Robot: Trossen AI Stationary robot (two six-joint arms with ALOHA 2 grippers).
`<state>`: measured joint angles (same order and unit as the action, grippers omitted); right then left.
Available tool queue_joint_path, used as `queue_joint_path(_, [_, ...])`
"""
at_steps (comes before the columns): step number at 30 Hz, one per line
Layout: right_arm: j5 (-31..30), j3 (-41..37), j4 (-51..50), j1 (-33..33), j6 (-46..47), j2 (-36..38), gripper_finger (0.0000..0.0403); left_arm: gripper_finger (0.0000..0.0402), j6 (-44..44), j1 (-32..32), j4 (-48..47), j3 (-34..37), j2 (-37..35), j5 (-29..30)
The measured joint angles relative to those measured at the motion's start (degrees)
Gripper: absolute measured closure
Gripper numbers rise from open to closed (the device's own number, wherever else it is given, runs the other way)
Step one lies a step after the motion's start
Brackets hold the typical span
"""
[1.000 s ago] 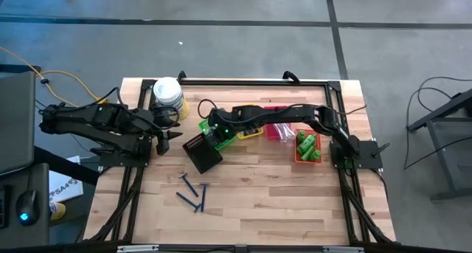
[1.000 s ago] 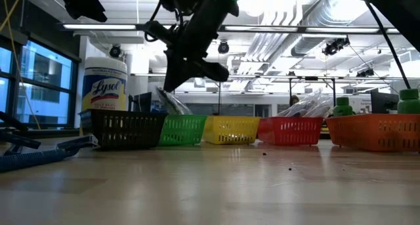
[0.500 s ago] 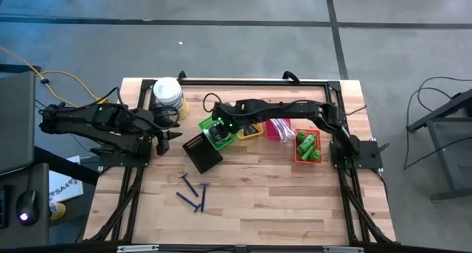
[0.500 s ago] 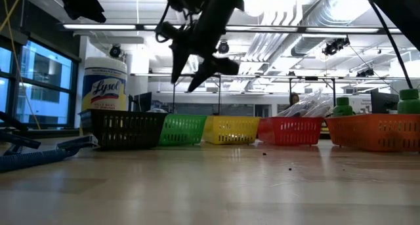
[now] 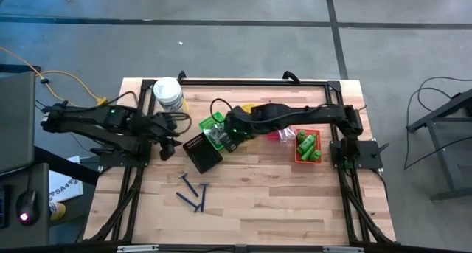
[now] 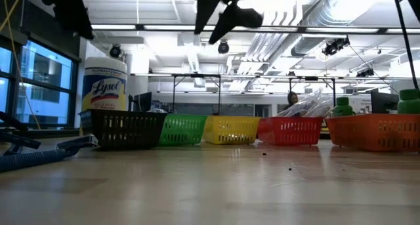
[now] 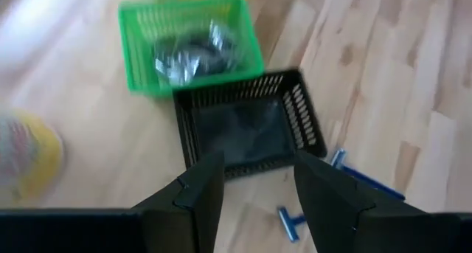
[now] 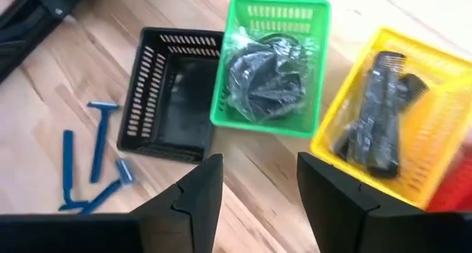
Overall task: Pick & Place Travel size toiletries
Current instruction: Put the blue razor into the black bin
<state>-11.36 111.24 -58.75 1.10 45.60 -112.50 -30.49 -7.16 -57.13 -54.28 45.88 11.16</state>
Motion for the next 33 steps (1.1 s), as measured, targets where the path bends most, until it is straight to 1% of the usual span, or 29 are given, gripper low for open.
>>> queue_joint_path(9, [-6.0, 0.0, -8.7, 5.3, 2.2, 4.9, 0.0237, 0.0242, -12.0, 0.0, -5.5, 0.0, 13.5, -8.3])
queue_joint_path(14, [-10.8, 0.0, -12.5, 7.5, 2.2, 7.0, 0.0237, 0.0242, -15.0, -0.1, -5.9, 0.0, 21.9, -16.7])
queue_joint_path(19, [-13.3, 0.0, -14.4, 8.7, 1.6, 8.9, 0.0237, 0.0242, -17.7, -0.5, -5.7, 0.0, 29.5, -24.1])
queue_joint_path(25, [-14.2, 0.0, -14.8, 9.4, -1.0, 9.7, 0.0237, 0.0242, -18.9, -3.4, -5.1, 0.0, 36.5, -24.2])
queue_joint_path(29, [-14.0, 0.0, -15.0, 9.4, -2.3, 9.7, 0.0237, 0.0242, -19.3, -5.0, -3.9, 0.0, 39.6, -23.9])
queue_joint_path(33, [-14.1, 0.0, -15.2, 9.4, -3.4, 9.7, 0.0237, 0.0242, -19.4, -5.3, -0.6, 0.0, 41.2, -26.6])
